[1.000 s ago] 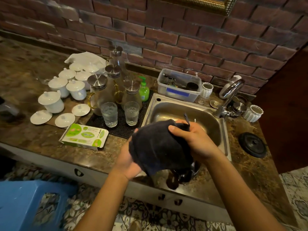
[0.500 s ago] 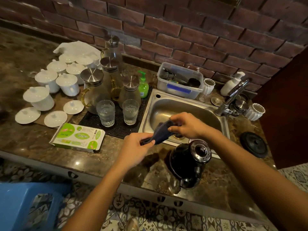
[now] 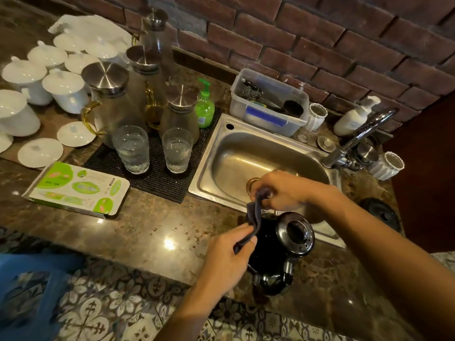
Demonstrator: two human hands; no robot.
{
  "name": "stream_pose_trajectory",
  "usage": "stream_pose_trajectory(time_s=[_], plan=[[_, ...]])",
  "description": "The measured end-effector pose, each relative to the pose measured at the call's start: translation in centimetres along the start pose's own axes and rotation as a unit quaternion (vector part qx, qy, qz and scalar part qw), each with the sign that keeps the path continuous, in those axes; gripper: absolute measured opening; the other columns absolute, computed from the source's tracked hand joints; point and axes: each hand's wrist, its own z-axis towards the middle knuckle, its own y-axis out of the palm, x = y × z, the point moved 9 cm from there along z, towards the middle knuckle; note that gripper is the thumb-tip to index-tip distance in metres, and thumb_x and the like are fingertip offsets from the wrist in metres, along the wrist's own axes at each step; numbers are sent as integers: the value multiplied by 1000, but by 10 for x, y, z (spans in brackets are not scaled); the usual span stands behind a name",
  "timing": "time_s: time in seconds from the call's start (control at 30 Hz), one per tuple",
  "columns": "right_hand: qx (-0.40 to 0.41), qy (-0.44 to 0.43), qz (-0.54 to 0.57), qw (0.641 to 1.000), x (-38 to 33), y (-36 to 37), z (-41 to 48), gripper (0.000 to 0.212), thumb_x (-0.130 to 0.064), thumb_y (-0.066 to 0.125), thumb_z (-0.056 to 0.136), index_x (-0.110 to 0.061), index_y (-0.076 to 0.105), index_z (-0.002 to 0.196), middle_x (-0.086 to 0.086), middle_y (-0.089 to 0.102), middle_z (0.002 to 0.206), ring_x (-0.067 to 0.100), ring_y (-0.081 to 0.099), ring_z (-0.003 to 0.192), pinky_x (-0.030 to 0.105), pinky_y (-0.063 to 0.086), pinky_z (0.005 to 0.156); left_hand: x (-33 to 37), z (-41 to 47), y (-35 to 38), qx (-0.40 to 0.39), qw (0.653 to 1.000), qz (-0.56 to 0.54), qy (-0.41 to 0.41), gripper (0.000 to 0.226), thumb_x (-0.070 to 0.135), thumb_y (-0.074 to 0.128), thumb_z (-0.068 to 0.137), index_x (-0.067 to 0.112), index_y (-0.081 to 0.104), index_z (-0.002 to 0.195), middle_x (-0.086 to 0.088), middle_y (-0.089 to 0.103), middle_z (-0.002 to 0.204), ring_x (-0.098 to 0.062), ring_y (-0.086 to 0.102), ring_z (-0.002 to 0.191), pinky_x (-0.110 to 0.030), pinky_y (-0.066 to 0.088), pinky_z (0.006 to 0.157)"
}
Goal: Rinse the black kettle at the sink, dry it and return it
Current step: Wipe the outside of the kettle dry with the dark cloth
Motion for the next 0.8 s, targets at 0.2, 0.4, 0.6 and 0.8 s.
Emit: stream_pose_trajectory(time_s=[0.2,0.4,0.6,0.8], plan=[[-5,-15,61,998,29,10,-4,11,-18,63,88,-21,72,94,10,70,96,25,64,95,46,52,90,-1,2,33,-47,998,-51,3,26,37,49,102,45,62,123,48,52,124,24,41,125,-15,37,111],[39,-40,175,983,57,25,-2,27,-26,53,80,-5,71,82,19,65,89,27,59,84,38,46,80,-16,23,24,-51,993,-109,13,36,-8,62,90,19,77,108,6,69,125,-10,60,123,-31,50,105],[74,-99,277,953,67,36,-6,27,-31,55,78,-12,74,79,-1,67,76,10,59,75,30,43,76,-21,44,27,-88,990,-106,39,44,-8,83,72,12,75,111,-6,68,119,-24,70,93,-27,58,84],[134,-110,316,933,74,41,-18,43,-39,50,91,-3,73,91,9,70,94,22,65,94,39,47,95,-17,46,42,-54,972,108,201,50,41,66,89,28,53,136,7,55,137,-10,52,130,-24,42,107]])
